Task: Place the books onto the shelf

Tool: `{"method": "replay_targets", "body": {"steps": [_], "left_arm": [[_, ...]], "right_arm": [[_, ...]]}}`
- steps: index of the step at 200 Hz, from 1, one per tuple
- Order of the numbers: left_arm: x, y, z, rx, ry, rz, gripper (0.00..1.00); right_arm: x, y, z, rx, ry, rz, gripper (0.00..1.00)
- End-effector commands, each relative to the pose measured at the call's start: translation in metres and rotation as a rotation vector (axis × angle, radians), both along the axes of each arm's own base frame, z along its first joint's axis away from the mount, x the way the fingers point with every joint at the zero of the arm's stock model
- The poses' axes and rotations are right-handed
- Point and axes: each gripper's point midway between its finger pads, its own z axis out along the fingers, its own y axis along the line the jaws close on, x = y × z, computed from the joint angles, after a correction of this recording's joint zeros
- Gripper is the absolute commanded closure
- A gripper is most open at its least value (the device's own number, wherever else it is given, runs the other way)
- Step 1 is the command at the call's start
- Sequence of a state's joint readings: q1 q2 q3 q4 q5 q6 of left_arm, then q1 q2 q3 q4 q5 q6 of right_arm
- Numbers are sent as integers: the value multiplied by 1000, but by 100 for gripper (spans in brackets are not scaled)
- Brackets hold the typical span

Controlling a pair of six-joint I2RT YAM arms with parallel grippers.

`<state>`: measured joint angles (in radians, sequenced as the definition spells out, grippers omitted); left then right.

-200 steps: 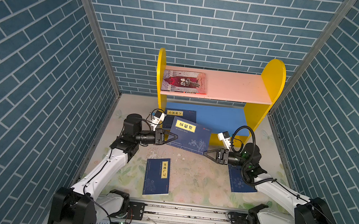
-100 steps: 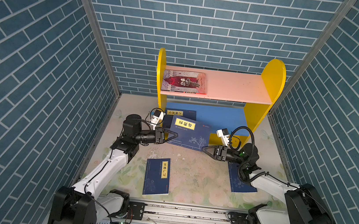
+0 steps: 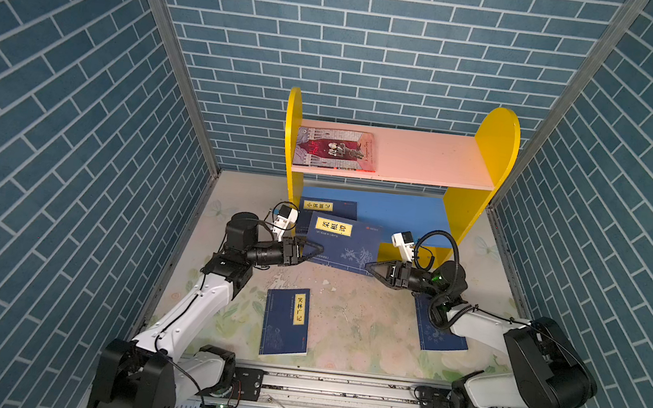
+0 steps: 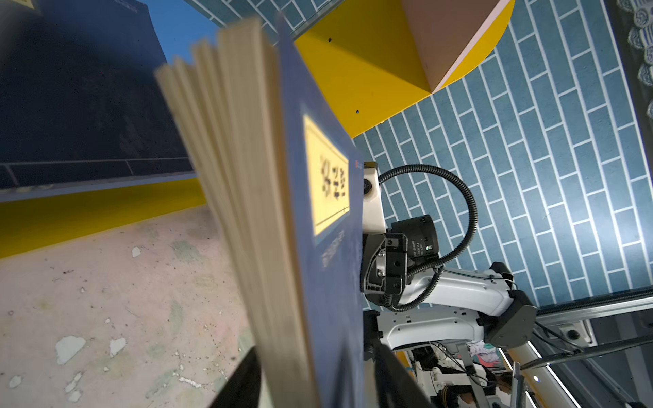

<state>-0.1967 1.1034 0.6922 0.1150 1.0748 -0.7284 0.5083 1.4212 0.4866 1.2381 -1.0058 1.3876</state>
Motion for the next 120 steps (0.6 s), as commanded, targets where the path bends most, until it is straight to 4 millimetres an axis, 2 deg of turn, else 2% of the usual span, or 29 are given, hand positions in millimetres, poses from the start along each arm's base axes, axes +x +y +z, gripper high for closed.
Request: {"method": "replay_targets", "body": {"steps": [1, 24, 58, 91, 120], "left_arm": [[4, 20, -4, 146, -88, 70, 31], [1, 39, 1, 225, -126, 126, 26], [-10, 42, 22, 265, -210, 110, 24], [-8, 56, 35, 345, -288, 159, 24], [-9, 53, 43, 318, -311, 146, 24]], "right_arm": [[11, -1, 26, 20, -74, -27, 100], [19, -1, 16, -69, -78, -35, 100], [28, -1, 11, -176, -96, -13, 100], [43, -1, 7, -209, -90, -2, 100], [58, 5, 4, -207, -78, 24, 100]]}}
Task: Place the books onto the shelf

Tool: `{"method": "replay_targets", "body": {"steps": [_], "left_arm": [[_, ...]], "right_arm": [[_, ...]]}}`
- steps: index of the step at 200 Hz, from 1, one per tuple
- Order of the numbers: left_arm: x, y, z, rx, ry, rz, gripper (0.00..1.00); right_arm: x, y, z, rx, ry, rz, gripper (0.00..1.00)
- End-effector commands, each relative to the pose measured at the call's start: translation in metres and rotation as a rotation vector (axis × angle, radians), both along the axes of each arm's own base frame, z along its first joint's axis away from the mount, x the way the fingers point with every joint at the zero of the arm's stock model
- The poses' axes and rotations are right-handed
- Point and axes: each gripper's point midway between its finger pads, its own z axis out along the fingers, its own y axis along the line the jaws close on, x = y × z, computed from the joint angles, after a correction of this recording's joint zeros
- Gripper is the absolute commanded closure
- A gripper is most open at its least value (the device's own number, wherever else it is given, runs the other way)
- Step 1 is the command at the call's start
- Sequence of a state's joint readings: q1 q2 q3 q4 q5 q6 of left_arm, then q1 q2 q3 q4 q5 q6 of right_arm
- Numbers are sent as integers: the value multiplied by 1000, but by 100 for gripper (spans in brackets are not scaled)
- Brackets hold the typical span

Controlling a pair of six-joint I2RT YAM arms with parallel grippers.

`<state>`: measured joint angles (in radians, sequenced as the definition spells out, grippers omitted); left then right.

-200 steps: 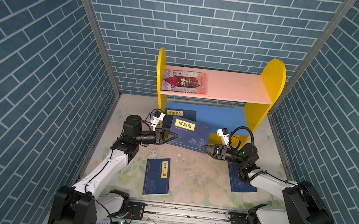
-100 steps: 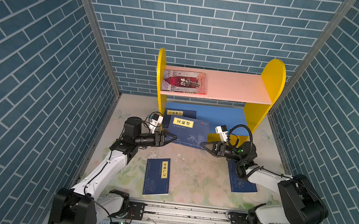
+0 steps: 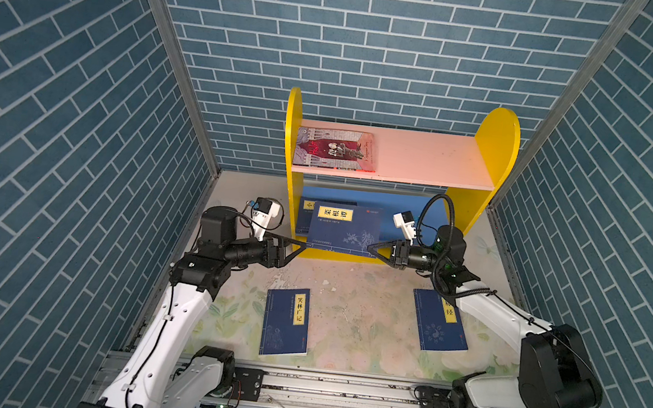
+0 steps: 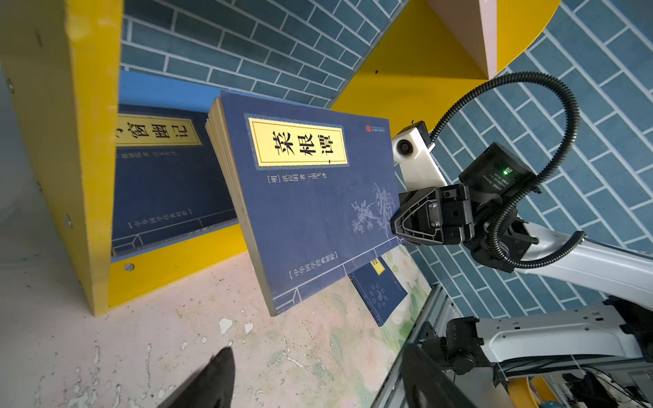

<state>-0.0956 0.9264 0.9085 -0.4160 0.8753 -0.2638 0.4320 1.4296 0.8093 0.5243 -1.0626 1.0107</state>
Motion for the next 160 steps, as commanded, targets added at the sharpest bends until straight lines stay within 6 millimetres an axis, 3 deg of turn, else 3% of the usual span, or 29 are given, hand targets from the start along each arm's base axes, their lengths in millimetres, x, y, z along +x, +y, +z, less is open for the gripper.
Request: {"method": "replay_targets", "body": {"steps": [1, 89, 117, 160], "left_arm": [[-3, 2, 3, 23, -25, -12, 24], [-4, 7, 11, 24, -59, 0, 24], [-1, 15, 19, 51, -91, 45, 24], [-5, 11, 20, 19, -85, 20, 24]], "right_arm": [[7, 4, 0, -4, -52, 51, 100], [54, 19, -14, -1, -18, 58, 100], [65, 23, -21, -5, 4, 70, 100], [78, 30, -21, -6, 16, 89, 100]]}}
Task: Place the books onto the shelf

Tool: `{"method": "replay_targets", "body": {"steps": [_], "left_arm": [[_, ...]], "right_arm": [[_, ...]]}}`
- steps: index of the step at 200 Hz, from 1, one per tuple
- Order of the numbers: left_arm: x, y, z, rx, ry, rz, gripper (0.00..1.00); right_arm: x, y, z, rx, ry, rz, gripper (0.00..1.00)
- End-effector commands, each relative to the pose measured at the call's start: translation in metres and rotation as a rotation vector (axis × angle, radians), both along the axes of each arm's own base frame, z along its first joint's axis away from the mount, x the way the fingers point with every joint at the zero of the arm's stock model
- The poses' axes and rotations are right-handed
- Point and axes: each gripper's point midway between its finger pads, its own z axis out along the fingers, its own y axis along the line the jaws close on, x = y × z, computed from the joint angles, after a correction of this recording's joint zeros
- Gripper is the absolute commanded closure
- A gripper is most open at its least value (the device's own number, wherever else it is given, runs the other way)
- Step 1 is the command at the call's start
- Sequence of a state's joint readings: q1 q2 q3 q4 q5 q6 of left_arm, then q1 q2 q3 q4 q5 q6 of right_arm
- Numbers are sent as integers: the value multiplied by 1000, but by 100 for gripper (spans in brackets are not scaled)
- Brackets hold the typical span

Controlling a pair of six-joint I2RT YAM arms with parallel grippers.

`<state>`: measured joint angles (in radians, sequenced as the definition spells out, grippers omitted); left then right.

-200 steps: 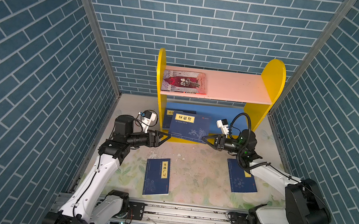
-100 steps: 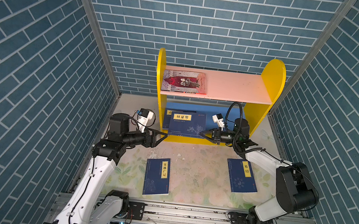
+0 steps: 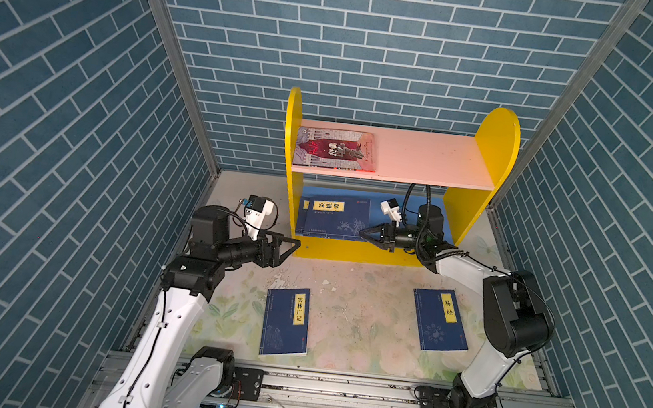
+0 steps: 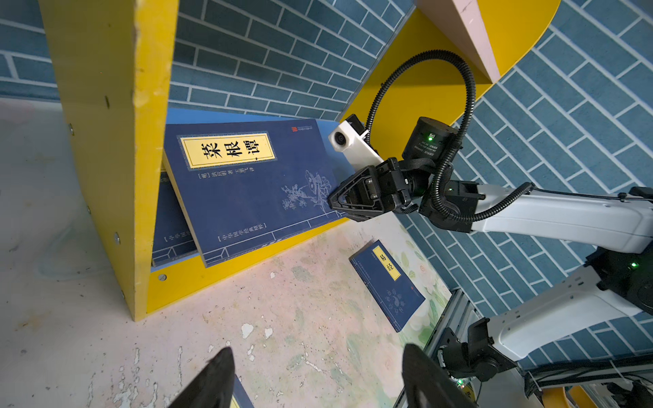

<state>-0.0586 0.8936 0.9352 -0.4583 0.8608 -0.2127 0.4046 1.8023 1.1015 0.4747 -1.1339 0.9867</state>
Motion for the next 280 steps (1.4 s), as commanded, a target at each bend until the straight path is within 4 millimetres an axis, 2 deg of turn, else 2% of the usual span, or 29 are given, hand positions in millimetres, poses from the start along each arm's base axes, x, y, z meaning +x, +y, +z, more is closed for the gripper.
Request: {"method": "replay_targets", "body": {"steps": [1, 50, 79, 121, 170, 211, 242, 280], "left_arm": [[-3, -1, 9, -14, -27, -13, 24], [-5, -1, 8, -15, -28, -15, 23], [-9, -6, 14, -59, -33, -49, 22], [-10, -7, 17, -69, -38, -50, 22], [-10, -6, 15, -69, -40, -47, 21], [-11, -6, 16, -69, -46, -46, 21], [-12, -6, 16, -70, -46, -48, 21], [-13, -7, 16, -71, -50, -51, 21]], "right_arm": [[4, 3, 18, 35, -84, 44, 100], [13, 7, 10, 26, -46, 57, 100], [17, 9, 7, 17, -36, 49, 100], [23, 10, -6, -43, -9, 28, 100], [26, 12, -6, -55, -5, 25, 100], [32, 14, -10, -78, -3, 12, 86], [36, 13, -13, -92, -2, -11, 85], [32, 16, -12, -102, -3, 14, 82]]}}
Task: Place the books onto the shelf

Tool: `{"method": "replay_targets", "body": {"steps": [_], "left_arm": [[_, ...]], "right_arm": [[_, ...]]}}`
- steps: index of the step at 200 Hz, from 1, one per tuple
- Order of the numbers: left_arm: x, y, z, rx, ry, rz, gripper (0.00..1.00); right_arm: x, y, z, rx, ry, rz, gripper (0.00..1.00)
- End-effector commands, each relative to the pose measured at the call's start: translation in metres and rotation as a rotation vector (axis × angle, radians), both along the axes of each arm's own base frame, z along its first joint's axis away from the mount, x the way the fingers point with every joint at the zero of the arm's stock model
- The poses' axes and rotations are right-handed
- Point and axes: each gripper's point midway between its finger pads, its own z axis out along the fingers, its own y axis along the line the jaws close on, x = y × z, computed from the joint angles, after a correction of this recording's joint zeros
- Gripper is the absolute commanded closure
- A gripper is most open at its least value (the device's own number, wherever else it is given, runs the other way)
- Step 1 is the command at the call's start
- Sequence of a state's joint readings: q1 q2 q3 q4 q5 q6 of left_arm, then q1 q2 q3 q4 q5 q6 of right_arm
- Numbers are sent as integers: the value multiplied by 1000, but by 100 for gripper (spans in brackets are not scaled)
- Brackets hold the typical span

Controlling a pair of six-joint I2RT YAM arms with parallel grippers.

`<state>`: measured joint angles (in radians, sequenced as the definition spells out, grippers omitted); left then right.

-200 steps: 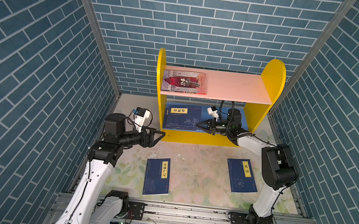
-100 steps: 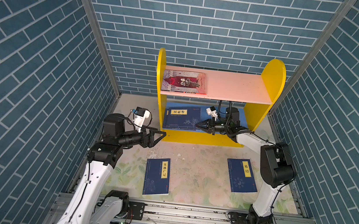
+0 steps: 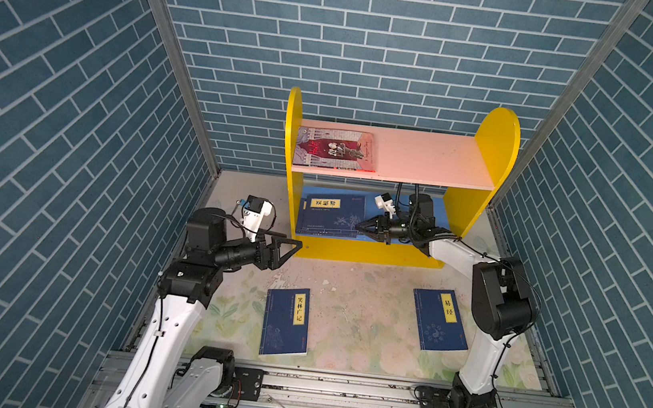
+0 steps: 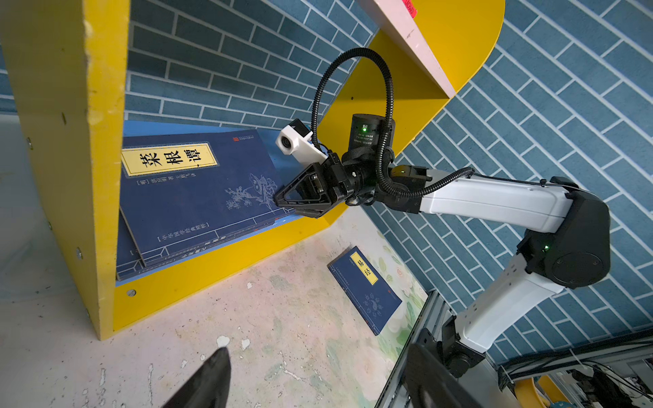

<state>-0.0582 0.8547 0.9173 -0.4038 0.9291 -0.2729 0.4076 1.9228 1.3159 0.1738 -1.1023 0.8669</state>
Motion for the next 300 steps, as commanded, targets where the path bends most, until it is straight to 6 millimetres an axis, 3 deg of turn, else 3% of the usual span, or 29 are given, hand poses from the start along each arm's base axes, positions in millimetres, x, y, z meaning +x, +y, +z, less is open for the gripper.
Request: {"method": "replay_targets", "body": {"steps": [1, 49, 132, 209, 258, 300], "left_arm": [[-2, 0, 1, -4, -23, -7, 21], [-2, 0, -1, -5, -21, -8, 20], [-3, 1, -4, 2, -21, -4, 20], [-3, 1, -8, 8, -19, -2, 20], [-5, 2, -9, 8, -18, -1, 20], [-5, 1, -8, 7, -22, -4, 20]], "right_arm": [[3, 5, 6, -7, -70, 22, 82], [1, 3, -1, -82, -86, 0, 60], [12, -10, -14, -240, -134, -101, 57], [20, -20, 5, -270, -254, -189, 57], [21, -16, 9, -270, -289, -196, 72], [19, -10, 7, -268, -283, -180, 76]]}}
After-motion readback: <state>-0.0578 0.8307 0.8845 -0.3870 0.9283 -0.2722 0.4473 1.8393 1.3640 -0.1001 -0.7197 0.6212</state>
